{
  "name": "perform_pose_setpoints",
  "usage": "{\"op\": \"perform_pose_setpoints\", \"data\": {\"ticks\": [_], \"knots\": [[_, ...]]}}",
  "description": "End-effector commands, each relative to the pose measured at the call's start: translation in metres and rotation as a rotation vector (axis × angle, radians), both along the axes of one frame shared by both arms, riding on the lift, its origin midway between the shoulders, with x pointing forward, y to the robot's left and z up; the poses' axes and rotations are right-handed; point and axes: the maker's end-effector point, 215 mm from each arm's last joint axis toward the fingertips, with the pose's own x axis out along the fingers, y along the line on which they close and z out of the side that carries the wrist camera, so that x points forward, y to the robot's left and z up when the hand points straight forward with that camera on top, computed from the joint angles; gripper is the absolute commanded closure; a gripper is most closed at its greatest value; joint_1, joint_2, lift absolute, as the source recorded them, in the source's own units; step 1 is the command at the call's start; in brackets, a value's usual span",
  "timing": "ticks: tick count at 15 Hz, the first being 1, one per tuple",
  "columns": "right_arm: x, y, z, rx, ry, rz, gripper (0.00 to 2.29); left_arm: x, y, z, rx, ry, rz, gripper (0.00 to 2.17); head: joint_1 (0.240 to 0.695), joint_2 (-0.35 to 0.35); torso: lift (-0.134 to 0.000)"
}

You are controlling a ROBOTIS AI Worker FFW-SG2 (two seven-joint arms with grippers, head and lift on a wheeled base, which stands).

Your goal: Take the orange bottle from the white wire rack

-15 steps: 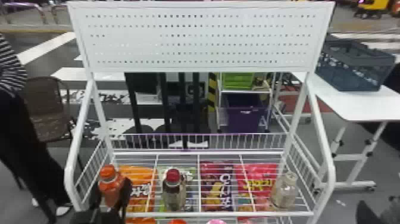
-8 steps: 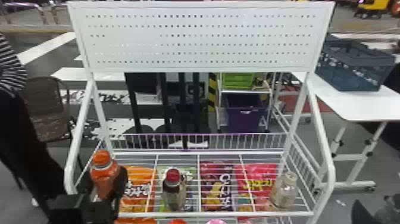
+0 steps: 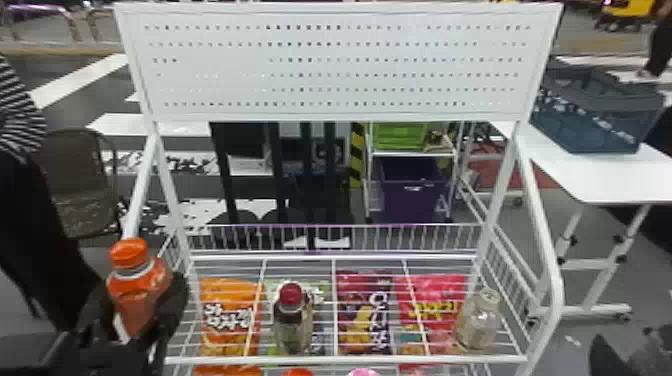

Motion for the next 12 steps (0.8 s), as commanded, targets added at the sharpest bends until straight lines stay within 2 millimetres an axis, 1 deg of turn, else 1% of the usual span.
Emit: {"op": "perform_pose_setpoints", "data": {"ticks": [1, 3, 4, 7, 12], "knots": [[0.000, 0.000, 0.000, 0.002, 0.002, 0.002, 0.83, -0.016, 0.002, 0.003, 0.011, 0.019, 0.007, 1.71, 0.499, 0.000, 0.000], [0.000, 0.000, -0.001, 0.000, 0.002, 0.001, 0.83, -0.025, 0.000, 0.004, 0.015, 0.020, 0.001, 1.71, 0.499, 0.000, 0.000], [0.001, 0.000, 0.000, 0.000, 0.000, 0.001, 0.83, -0.027, -0.001, 0.000, 0.018, 0.031, -0.006, 1.71, 0.499, 0.000, 0.000], [0.001, 0.003, 0.000, 0.004, 0.002, 0.006, 0.83, -0.026, -0.001, 0.000, 0.015, 0.023, -0.008, 1.71, 0.499, 0.000, 0.000], [0.002, 0.003, 0.000, 0.004, 0.007, 0.005, 0.83, -0.024, -0.002, 0.004, 0.010, 0.014, -0.009, 1.71, 0.499, 0.000, 0.000]]}}
